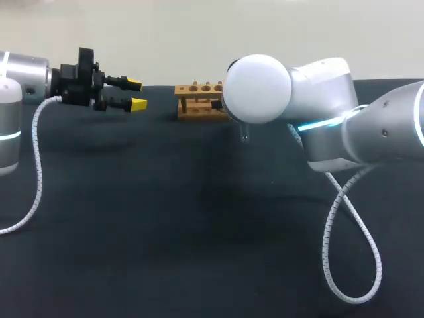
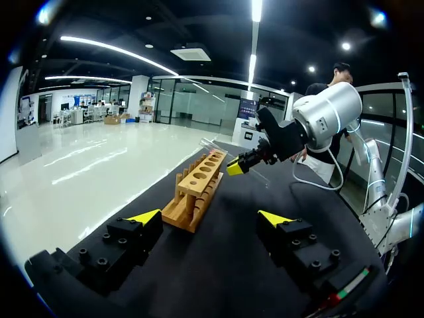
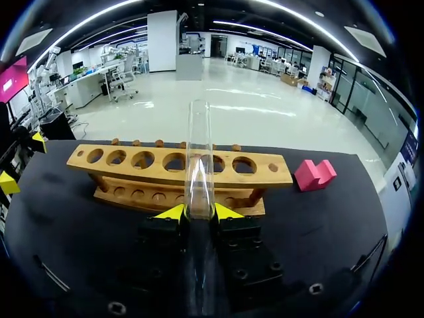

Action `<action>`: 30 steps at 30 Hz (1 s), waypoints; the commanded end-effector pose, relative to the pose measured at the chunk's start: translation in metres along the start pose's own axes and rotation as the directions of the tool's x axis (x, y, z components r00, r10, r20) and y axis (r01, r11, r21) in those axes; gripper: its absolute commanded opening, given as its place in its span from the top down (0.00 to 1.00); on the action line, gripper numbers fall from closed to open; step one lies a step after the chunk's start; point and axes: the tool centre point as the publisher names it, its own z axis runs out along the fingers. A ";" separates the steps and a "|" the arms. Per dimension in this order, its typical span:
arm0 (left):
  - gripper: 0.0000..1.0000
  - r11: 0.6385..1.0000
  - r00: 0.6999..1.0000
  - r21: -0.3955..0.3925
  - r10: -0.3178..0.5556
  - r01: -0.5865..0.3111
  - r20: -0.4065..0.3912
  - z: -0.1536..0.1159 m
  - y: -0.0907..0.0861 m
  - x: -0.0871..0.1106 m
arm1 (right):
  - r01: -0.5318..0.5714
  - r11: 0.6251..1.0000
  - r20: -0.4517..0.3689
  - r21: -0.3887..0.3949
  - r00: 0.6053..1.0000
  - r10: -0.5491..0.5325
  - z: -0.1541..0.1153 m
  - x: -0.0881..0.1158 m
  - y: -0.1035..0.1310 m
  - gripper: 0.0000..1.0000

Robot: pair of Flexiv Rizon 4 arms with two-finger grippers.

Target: Grasp the test tube, adjust it, and insert it.

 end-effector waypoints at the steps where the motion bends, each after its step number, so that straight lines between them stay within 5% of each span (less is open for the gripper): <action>1: 0.00 1.000 1.000 -0.006 0.003 -0.003 0.004 0.000 -0.002 0.001 | -0.002 1.000 -0.016 -0.005 1.000 0.002 0.007 0.000 0.001 1.00; 30: 0.00 1.000 1.000 -0.006 0.003 -0.003 0.004 0.000 -0.002 0.001 | -0.022 0.999 -0.158 -0.038 0.987 0.016 0.016 0.019 0.003 1.00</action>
